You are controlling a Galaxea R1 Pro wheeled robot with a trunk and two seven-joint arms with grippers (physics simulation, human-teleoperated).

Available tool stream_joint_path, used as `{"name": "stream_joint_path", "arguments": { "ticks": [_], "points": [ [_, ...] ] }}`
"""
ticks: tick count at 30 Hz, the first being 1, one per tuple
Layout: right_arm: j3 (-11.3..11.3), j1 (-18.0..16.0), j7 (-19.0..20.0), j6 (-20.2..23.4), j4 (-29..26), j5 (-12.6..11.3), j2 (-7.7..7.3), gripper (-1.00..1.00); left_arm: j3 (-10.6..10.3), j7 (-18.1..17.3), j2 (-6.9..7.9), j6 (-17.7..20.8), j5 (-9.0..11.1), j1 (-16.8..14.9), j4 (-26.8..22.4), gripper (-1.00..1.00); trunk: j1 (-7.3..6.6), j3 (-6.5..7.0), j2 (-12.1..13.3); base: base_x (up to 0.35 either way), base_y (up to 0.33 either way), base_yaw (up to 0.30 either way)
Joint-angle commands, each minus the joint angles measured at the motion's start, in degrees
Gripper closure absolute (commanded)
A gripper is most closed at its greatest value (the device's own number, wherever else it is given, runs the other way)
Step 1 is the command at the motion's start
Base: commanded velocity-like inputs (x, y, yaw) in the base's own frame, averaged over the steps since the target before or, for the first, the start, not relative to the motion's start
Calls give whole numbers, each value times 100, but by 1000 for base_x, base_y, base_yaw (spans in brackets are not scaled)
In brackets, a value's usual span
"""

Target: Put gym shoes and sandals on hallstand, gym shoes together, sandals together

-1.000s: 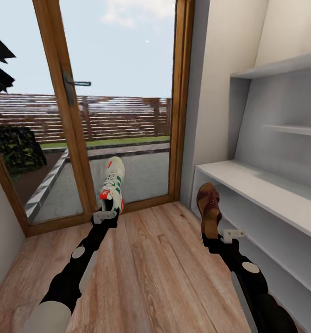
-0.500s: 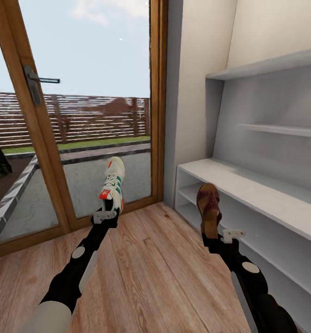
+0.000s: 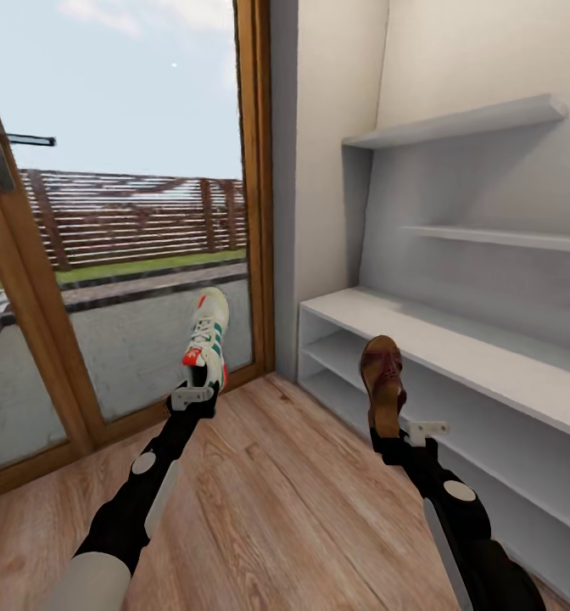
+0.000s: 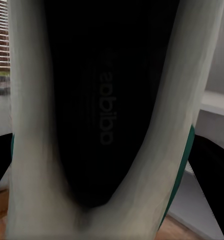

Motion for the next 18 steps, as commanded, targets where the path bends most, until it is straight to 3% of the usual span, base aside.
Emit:
{"name": "stream_joint_path", "arguments": {
  "ticks": [1, 8, 18],
  "points": [
    [1, -4, -1, 38, -8, -18, 0, 100, 17, -49, -4, -2, 52, -2, 3, 100, 0, -6, -2, 90, 302, -300],
    [-3, -4, 3, 38, -8, -18, 0, 100, 21, -49, -4, -2, 52, -1, 3, 100, 0, 2, -2, 78, 272, -300],
    [-2, -4, 0, 38, -8, -18, 0, 100, 21, -49, -4, -2, 52, -2, 3, 100, 0, 38, -2, 5, 21, -300]
  ]
}}
